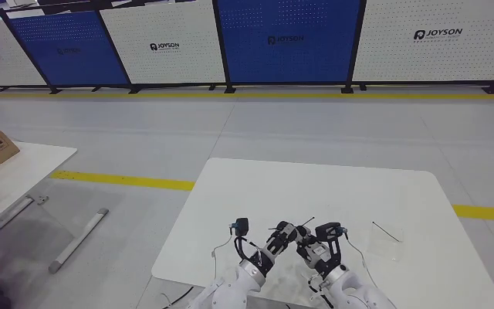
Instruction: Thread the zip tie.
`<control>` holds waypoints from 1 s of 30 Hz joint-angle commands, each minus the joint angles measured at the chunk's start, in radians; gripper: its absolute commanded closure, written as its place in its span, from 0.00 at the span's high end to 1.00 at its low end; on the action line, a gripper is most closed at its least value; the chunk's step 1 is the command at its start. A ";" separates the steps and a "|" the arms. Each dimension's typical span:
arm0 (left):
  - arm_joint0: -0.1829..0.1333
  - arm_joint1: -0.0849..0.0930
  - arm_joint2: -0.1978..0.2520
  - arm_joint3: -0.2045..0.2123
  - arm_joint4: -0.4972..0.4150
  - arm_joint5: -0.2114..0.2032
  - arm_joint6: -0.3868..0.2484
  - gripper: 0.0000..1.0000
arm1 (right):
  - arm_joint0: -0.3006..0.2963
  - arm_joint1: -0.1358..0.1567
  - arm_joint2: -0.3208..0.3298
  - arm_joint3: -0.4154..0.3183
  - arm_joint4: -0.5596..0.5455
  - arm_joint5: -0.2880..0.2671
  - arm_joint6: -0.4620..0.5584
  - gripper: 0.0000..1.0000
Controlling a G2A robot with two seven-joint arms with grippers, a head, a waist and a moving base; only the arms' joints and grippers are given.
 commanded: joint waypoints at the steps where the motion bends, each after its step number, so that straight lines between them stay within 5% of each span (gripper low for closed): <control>1: 0.002 0.000 -0.001 -0.003 -0.002 -0.003 0.001 0.00 | 0.001 0.000 -0.001 0.002 0.000 0.000 0.003 0.00; 30: 0.051 0.009 -0.035 -0.073 -0.013 -0.058 0.001 0.00 | 0.032 -0.005 -0.020 0.047 0.019 0.001 0.022 0.00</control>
